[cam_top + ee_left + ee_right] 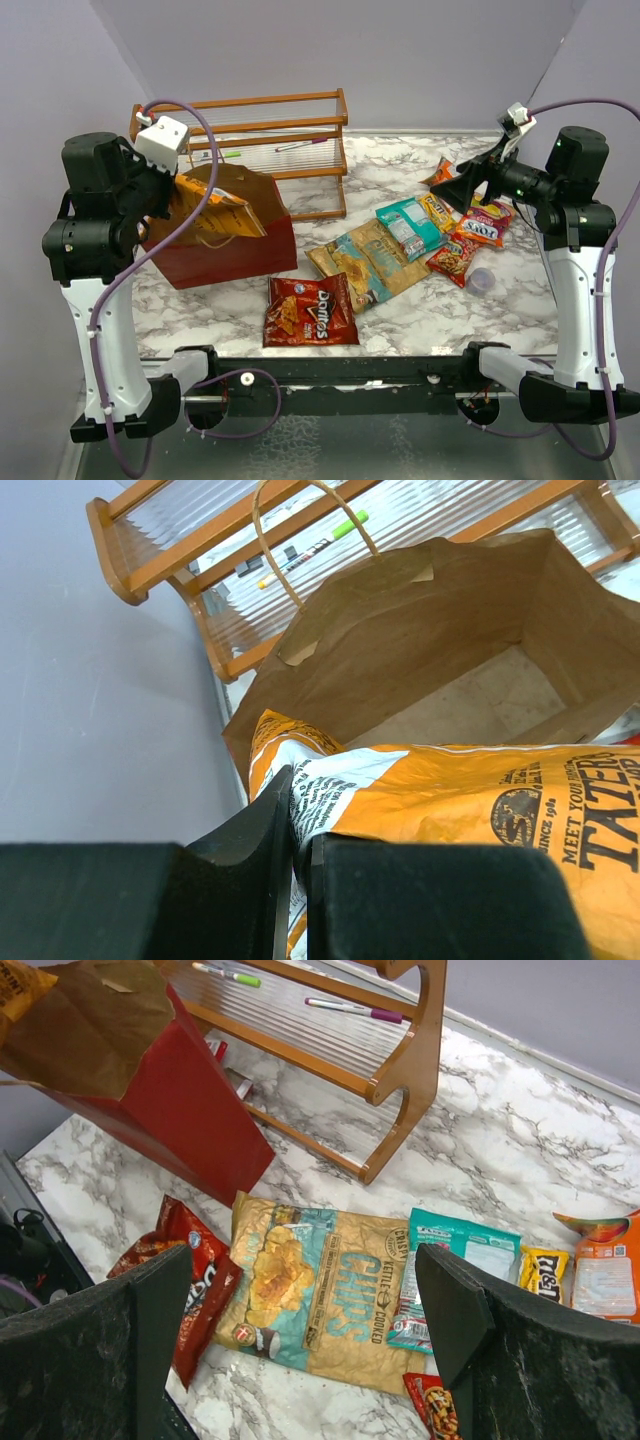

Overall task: Place the snacks into the paper bag
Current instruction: Place the snack in the paper bag, then pick up the snack from the center of the board.

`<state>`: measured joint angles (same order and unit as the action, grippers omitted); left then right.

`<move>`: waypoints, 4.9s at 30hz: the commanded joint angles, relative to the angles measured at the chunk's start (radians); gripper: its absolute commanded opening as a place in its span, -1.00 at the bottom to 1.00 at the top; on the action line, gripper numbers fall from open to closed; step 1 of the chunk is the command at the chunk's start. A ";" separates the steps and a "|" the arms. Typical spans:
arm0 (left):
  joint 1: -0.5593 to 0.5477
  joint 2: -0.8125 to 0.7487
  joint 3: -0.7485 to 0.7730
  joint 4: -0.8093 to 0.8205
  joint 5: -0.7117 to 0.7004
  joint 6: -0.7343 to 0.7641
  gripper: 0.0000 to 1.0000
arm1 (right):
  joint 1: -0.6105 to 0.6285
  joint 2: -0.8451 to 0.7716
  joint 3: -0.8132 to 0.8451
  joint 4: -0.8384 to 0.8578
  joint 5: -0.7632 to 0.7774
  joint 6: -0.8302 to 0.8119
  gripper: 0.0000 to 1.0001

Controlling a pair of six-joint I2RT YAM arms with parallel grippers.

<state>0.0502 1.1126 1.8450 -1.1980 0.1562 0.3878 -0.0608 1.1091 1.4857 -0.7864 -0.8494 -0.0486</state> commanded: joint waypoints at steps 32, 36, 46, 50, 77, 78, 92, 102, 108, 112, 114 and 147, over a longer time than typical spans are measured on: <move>0.053 0.154 -0.061 0.049 0.026 -0.105 -1.00 | -0.008 -0.002 -0.015 0.025 -0.059 0.013 0.87; 0.043 0.160 -0.100 0.044 0.030 -0.043 -1.00 | -0.008 0.009 0.002 0.010 -0.043 0.002 0.87; -0.079 0.210 -0.186 0.058 -0.047 0.025 -1.00 | -0.008 0.062 -0.040 -0.028 0.100 -0.101 0.87; -0.153 0.211 -0.260 0.090 -0.115 0.056 -1.00 | -0.008 0.094 -0.082 -0.058 0.157 -0.163 0.87; -0.239 0.305 -0.318 0.036 -0.153 0.164 -0.74 | -0.008 0.028 -0.369 0.056 0.277 -0.254 0.97; -0.239 0.306 -0.321 0.036 -0.151 0.168 -0.74 | -0.008 0.030 -0.372 0.061 0.278 -0.251 0.97; -0.239 0.264 -0.277 0.022 -0.143 0.189 -0.22 | -0.008 0.032 -0.439 0.131 0.333 -0.255 0.97; -0.239 0.149 -0.264 0.144 -0.209 0.235 0.45 | -0.008 0.084 -0.477 0.177 0.421 -0.301 0.96; -0.239 0.102 -0.274 0.237 -0.266 0.197 0.67 | -0.004 0.134 -0.459 0.110 0.282 -0.372 0.86; -0.239 0.085 -0.273 0.278 -0.272 0.167 0.69 | 0.022 0.157 -0.459 0.065 0.198 -0.426 0.74; -0.239 0.073 -0.278 0.300 -0.268 0.160 0.70 | 0.042 0.162 -0.469 0.045 0.189 -0.458 0.69; -0.239 -0.029 -0.392 0.379 -0.175 0.177 0.75 | 0.299 0.378 -0.655 0.292 0.681 -0.345 0.50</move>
<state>-0.1856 1.1107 1.4597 -0.8314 -0.0380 0.5533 0.2344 1.4536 0.7883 -0.5262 -0.1856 -0.4149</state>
